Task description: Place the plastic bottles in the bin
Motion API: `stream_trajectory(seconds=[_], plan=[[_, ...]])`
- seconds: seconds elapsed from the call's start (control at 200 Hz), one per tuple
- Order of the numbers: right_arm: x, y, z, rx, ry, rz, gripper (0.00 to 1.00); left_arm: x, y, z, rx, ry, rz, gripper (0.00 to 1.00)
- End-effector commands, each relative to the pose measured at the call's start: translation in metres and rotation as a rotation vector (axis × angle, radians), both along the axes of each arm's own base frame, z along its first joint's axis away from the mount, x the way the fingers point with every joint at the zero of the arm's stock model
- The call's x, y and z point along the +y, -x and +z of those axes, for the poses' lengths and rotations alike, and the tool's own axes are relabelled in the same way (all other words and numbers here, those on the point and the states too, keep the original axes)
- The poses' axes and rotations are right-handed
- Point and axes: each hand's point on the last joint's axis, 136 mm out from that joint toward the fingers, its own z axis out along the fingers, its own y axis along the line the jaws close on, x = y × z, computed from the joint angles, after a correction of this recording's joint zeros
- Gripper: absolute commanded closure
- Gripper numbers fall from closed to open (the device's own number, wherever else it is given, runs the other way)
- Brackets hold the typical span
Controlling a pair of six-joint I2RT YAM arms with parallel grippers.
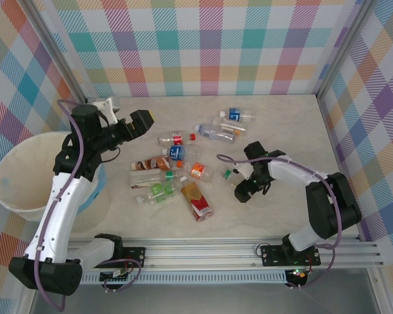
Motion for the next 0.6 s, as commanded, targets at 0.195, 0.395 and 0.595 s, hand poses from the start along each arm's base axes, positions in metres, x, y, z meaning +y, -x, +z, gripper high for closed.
stream_trajectory(seconds=[0.195,0.395,0.595], plan=[[0.004,-0.01,-0.012,-0.077,0.034,0.053,0.34,-0.01,-0.004,-0.019,0.063,0.028,-0.033,0.0],[0.014,-0.016,0.006,-0.169,-0.004,0.073,0.51,-0.021,-0.009,-0.033,0.11,0.045,-0.067,0.0],[0.037,-0.025,0.046,-0.309,-0.107,0.087,0.56,-0.033,-0.013,-0.043,0.133,0.046,-0.087,0.0]])
